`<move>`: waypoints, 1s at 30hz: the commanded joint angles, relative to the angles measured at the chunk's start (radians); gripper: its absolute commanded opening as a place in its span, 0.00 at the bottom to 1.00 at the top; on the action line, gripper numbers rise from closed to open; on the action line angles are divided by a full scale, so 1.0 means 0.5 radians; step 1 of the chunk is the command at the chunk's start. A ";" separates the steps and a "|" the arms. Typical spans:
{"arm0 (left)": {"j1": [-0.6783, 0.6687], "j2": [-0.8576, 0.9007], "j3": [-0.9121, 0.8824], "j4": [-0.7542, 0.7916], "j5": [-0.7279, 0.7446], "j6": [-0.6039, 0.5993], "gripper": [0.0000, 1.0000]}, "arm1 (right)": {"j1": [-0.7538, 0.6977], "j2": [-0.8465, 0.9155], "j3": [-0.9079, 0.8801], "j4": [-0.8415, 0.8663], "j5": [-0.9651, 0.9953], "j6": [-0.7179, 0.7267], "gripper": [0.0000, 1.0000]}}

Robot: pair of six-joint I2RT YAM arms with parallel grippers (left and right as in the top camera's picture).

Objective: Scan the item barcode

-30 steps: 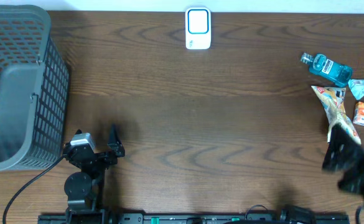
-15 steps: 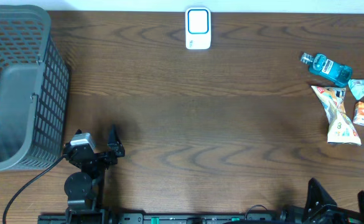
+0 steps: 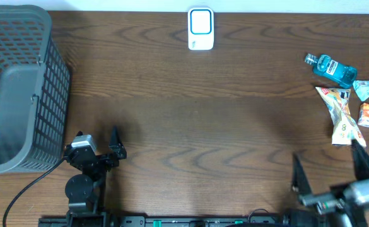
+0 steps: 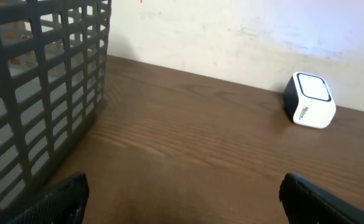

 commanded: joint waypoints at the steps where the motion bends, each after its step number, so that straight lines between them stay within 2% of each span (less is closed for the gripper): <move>1: 0.005 -0.002 -0.054 -0.043 -0.011 -0.017 0.98 | 0.063 -0.085 -0.305 0.267 -0.025 -0.047 0.99; 7: 0.005 -0.002 -0.054 -0.043 -0.011 -0.017 0.98 | 0.082 -0.225 -0.892 0.853 0.008 -0.047 0.99; 17: 0.005 -0.002 -0.054 -0.043 -0.011 -0.017 0.98 | 0.105 -0.238 -1.511 1.244 0.292 -0.045 0.99; 20: 0.005 -0.002 -0.054 -0.043 -0.011 -0.017 0.98 | 0.105 -0.239 -1.636 1.263 0.359 -0.045 0.99; 30: 0.005 -0.002 -0.054 -0.043 -0.011 -0.017 0.98 | 0.118 -0.238 -1.632 0.868 0.516 -0.043 0.99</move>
